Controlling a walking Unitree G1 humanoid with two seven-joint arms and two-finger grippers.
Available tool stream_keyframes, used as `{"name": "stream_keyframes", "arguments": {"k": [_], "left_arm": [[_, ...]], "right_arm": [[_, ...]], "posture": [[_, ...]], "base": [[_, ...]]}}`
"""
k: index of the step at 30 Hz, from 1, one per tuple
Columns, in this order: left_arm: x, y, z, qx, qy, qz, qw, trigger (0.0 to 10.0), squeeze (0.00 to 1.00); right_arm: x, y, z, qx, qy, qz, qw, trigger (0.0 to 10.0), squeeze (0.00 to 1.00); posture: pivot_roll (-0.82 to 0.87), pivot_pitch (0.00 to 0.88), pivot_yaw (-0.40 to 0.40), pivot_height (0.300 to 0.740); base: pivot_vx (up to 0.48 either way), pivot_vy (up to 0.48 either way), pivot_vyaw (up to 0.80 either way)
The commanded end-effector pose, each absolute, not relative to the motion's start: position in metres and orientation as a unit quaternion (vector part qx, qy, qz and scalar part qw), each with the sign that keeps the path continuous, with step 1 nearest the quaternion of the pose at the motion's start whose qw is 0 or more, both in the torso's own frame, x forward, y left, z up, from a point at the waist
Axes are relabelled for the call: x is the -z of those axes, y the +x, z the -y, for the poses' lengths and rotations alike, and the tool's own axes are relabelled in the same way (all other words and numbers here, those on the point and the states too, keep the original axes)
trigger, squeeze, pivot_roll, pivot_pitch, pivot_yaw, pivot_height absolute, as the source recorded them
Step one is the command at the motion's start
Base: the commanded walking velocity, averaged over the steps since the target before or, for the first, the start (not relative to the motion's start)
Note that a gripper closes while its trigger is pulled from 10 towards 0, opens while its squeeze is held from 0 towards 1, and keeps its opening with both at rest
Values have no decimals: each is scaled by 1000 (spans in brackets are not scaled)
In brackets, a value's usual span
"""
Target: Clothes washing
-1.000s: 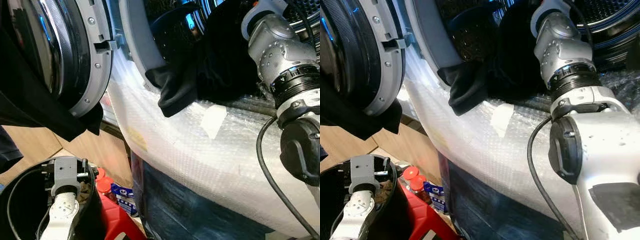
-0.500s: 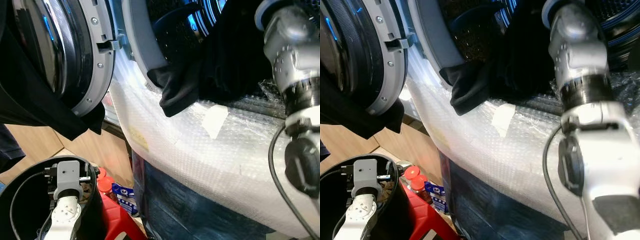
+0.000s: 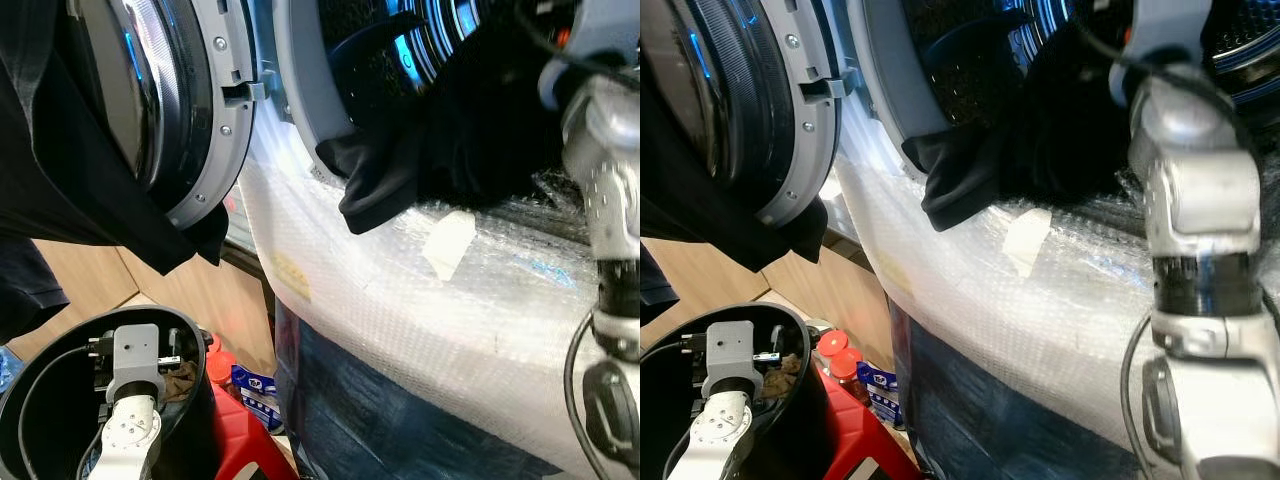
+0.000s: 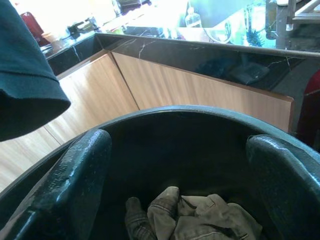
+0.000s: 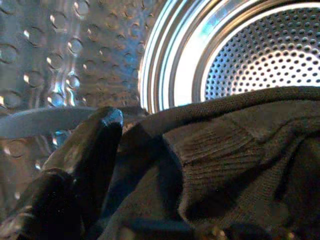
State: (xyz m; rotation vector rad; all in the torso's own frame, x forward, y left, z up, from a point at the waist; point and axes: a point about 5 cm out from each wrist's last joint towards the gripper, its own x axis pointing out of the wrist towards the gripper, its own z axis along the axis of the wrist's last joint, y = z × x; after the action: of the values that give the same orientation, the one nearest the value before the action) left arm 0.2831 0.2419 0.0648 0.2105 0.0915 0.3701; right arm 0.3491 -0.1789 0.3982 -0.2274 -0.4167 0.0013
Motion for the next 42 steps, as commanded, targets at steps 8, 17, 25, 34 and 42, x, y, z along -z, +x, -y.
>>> {"name": "stream_keyframes", "arguments": {"k": [8, 17, 25, 34, 42], "left_arm": [[-63, 279, -245, -177, 119, -55, 976, 10000, 0], [-60, 278, -241, -163, 121, -61, 977, 10000, 0], [-58, 276, -240, -158, 123, -65, 978, 10000, 0], [-59, 275, -240, -157, 117, -54, 979, 10000, 0], [-62, 270, -243, -146, 118, -39, 982, 10000, 0]], "right_arm": [[-385, 311, 165, -41, -23, 194, 980, 10000, 0], [-347, 281, 120, -167, -8, 125, 978, 10000, 0], [-335, 251, 105, -282, -6, 124, 951, 10000, 0], [-325, 220, 104, -365, 23, 164, 916, 10000, 0], [-284, 199, 106, -480, 32, 97, 871, 10000, 0]], "posture": [[110, 0, 80, 740], [95, 0, 78, 740], [93, 0, 70, 740], [87, 0, 63, 740], [93, 0, 58, 740]], "base": [[0, 0, 0], [0, 0, 0], [0, 0, 0], [0, 0, 0], [0, 0, 0]]}}
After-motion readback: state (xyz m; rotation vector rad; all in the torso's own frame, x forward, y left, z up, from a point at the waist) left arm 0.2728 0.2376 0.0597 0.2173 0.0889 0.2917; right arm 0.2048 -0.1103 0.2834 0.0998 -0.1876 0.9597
